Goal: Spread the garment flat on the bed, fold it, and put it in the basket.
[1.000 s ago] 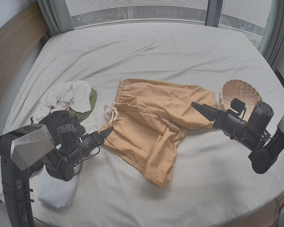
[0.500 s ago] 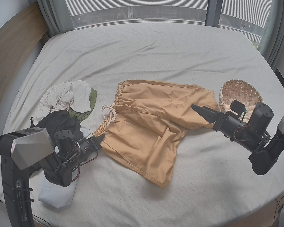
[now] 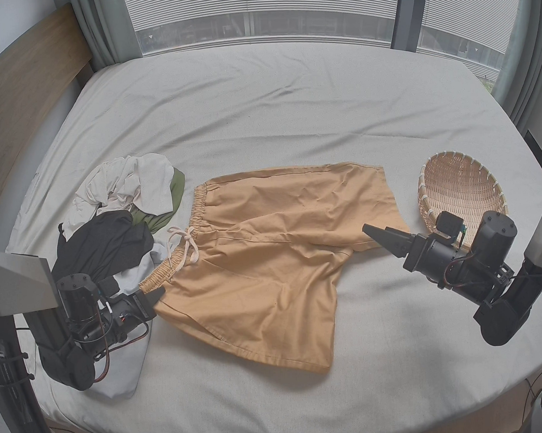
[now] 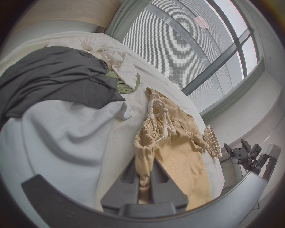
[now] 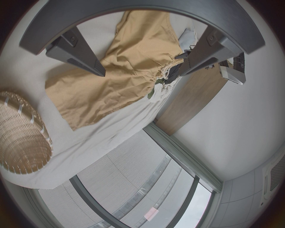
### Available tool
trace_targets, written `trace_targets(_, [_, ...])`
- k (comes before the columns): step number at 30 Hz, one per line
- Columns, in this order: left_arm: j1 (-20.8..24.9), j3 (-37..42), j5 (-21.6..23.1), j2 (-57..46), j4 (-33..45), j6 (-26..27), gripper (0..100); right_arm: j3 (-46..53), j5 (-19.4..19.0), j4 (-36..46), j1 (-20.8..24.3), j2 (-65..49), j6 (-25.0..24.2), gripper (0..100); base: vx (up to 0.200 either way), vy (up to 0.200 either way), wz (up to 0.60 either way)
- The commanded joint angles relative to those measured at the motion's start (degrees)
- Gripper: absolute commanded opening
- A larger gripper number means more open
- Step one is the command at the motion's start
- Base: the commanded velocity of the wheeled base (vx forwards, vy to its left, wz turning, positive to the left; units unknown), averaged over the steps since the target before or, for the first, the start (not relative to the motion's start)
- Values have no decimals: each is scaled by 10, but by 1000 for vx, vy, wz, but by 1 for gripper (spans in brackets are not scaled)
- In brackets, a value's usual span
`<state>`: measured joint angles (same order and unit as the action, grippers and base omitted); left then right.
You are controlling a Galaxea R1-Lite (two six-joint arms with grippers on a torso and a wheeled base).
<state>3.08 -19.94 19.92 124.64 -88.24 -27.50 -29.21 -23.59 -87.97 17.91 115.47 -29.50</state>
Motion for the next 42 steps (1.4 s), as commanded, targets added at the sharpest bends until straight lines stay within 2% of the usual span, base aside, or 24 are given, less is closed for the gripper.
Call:
trace_targets(1, [-4,25,3,-25,-4,12,0,11,0,-2,1,32,0,100,0,0,0])
trace_targets(4, [-3,31,6,-25,-4,14,0,11,0,-2,2,44,0,100,0,0,0])
trace_targets(5, [-1,35,6,-25,-4,14,100,10,0,-2,2,48,0,100,0,0,0])
trace_targets(9, [1,43,2,-26,-4,14,100,9,-1,-2,6,53,0,100,0,0,0])
trace_targets(14, [-26,37,-3,-35,-5,13,100,6,-1,3,15,60,-1,100,0,0,0])
trace_targets(19, [-40,23,-1,-95,-5,-11,100,-2,0,3,17,103,-1,100,0,0,0])
trace_targets(23, [30,28,24,-164,-4,-53,100,-5,0,-2,20,144,0,100,0,0,0])
trace_targets(28, [110,12,20,-132,-4,-48,100,-24,0,7,32,165,0,100,0,0,0])
trace_targets(35, [155,3,19,-70,-5,-2,100,-35,0,8,45,195,0,100,0,0,0])
trace_targets(42, [172,-1,1,-61,-5,2,100,-71,0,11,56,234,0,100,0,0,0])
